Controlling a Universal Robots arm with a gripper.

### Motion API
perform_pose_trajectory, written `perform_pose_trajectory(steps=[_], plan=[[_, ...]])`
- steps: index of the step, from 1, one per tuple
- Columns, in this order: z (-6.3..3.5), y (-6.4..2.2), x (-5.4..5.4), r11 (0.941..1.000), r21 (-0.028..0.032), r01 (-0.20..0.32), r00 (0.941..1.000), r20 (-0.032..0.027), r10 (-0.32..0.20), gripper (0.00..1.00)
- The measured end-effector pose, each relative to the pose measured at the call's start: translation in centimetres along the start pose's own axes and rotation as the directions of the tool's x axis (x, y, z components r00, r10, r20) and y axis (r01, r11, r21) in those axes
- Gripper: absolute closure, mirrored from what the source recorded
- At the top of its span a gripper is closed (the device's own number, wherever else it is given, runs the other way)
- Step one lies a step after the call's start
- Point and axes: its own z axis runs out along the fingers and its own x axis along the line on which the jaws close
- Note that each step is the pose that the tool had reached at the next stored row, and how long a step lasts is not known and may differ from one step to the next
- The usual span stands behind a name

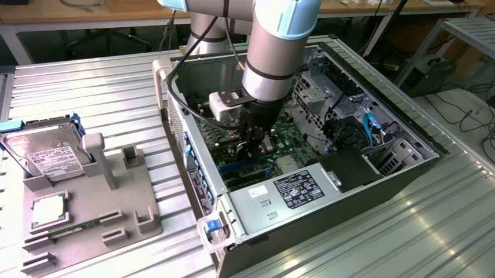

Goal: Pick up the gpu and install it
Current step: 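Insert the gpu into the slot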

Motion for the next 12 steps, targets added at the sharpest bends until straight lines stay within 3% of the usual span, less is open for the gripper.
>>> perform_pose_trajectory(steps=[4,12], plan=[[-0.01,-0.08,0.00,1.0000,-0.0044,-0.001,1.0000,0.0002,0.001,0.72],[-0.20,-0.12,0.00,1.0000,-0.0049,-0.001,1.0000,0.0002,0.001,0.72]])
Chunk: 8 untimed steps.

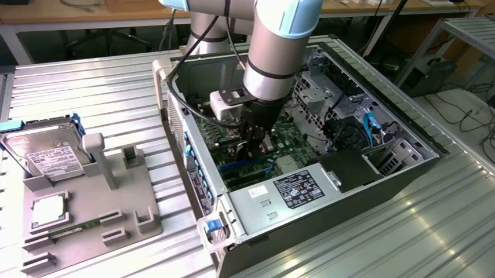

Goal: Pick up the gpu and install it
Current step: 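Insert the gpu into the slot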

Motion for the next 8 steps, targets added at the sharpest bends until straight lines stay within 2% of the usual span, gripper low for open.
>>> perform_pose_trajectory(steps=[8], plan=[[-0.05,0.02,0.00,1.0000,0.0000,-0.001,1.0000,-0.0001,0.001,0.72]])
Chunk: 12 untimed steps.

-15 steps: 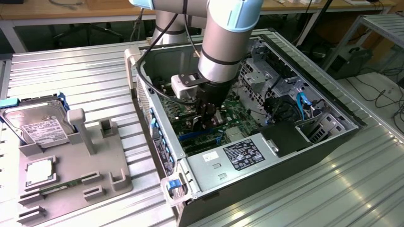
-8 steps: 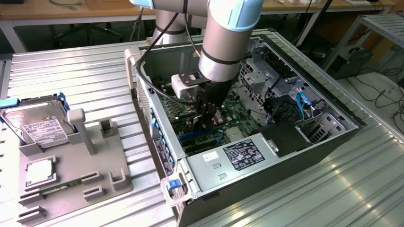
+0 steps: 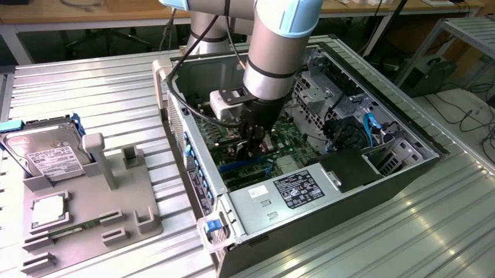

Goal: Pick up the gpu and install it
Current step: 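Insert the gpu into the slot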

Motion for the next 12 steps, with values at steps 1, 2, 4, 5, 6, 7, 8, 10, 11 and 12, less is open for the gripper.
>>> perform_pose_trajectory(steps=[1,2,4,5,6,7,8,10,11,12], plan=[[0.01,0.02,0.00,1.0000,0.0000,-0.002,1.0000,0.0000,0.002,0.72],[0.03,0.02,0.00,1.0000,0.0000,-0.005,1.0000,0.0001,0.005,0.72],[0.06,0.03,0.00,0.9998,0.0001,-0.019,0.9998,0.0005,0.019,0.72],[0.07,0.06,0.00,0.9997,0.0001,-0.024,0.9997,0.0006,0.024,0.72],[0.09,0.12,-0.01,0.9997,0.0001,-0.025,0.9997,0.0006,0.025,0.72],[0.10,0.19,-0.01,0.9997,0.0001,-0.025,0.9997,0.0008,0.025,0.72],[0.11,0.28,-0.01,0.9997,0.0001,-0.025,0.9997,0.0007,0.025,0.72],[0.13,0.44,-0.01,0.9997,0.0000,-0.025,0.9997,0.0006,0.025,0.72],[0.14,0.45,-0.01,0.9997,0.0000,-0.025,0.9997,0.0005,0.025,0.72],[0.16,0.46,0.00,0.9997,0.0000,-0.024,0.9997,0.0005,0.024,0.72]])
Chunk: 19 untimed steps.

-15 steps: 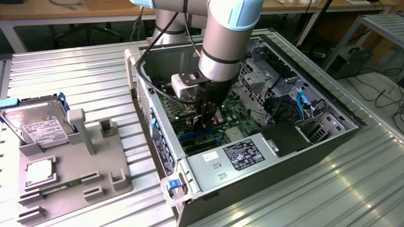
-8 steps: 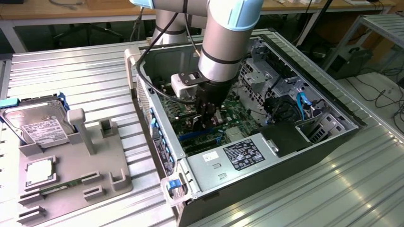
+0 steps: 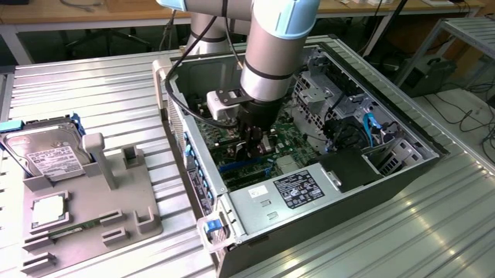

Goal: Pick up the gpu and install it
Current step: 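Insert the gpu into the slot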

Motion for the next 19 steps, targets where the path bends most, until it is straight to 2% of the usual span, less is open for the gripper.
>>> perform_pose_trajectory(steps=[4,5,12,19], plan=[[0.07,0.01,0.01,1.0000,-0.0007,0.001,1.0000,0.0000,-0.001,0.72],[-0.42,-0.29,0.00,1.0000,-0.0053,0.001,1.0000,0.0001,-0.001,0.72],[-0.41,-0.29,0.47,1.0000,-0.0054,0.001,1.0000,-0.0001,-0.001,0.72],[-0.20,-0.28,0.48,1.0000,-0.0054,0.001,1.0000,0.0001,-0.001,0.72]])
